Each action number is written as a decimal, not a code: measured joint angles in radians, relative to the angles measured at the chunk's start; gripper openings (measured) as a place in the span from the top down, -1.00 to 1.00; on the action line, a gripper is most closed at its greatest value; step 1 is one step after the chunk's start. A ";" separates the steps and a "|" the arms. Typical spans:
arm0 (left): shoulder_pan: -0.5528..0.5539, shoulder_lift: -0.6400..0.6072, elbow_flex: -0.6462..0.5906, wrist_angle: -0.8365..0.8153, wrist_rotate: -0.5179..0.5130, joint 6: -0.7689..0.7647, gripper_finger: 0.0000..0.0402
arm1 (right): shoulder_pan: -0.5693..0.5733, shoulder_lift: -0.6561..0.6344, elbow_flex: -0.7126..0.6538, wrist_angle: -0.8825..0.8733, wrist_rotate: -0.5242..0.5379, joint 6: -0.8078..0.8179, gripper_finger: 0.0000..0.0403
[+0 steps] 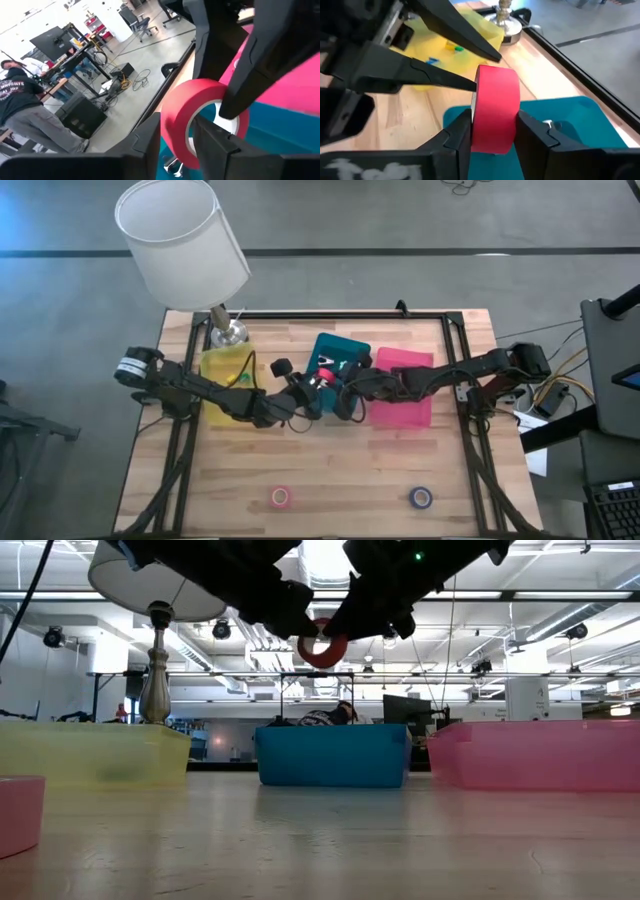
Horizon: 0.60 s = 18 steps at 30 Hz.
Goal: Pick and place Stapler, Stapler remover, tape
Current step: Put the orange tape into the pink bin
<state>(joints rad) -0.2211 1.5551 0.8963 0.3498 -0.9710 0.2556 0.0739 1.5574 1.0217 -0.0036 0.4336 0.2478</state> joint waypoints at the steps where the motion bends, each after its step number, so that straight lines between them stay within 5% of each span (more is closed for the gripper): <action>1: 0.000 0.000 0.000 -0.006 0.001 0.004 0.42 | 0.000 0.000 0.002 -0.012 0.000 0.000 0.43; 10: 0.001 -0.002 0.000 -0.062 0.020 0.005 0.26 | 0.000 -0.038 0.052 -0.269 0.049 0.059 0.42; 18: 0.002 -0.002 0.000 -0.076 0.036 -0.005 0.22 | 0.000 -0.119 0.055 -0.800 0.093 0.442 0.40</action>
<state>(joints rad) -0.2192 1.5536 0.8963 0.2735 -0.9348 0.2508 0.0739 1.4381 1.0771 -0.8040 0.5268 0.6893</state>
